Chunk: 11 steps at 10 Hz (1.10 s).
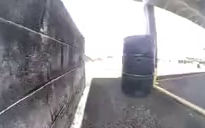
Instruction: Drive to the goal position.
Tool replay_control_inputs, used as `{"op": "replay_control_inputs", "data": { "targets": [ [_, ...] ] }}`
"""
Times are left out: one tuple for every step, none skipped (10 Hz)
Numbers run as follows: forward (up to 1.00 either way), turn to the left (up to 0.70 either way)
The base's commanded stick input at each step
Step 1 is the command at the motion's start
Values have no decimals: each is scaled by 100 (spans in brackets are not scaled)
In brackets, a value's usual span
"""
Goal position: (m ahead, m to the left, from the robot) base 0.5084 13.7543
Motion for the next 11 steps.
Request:
{"op": "replay_control_inputs", "data": {
  "targets": [
    [70,0],
    [70,0],
    [70,0],
    [70,0],
    [70,0],
    [70,0],
    [70,0],
    [70,1],
    [70,1],
    [70,0],
    [70,0]
  ]
}}
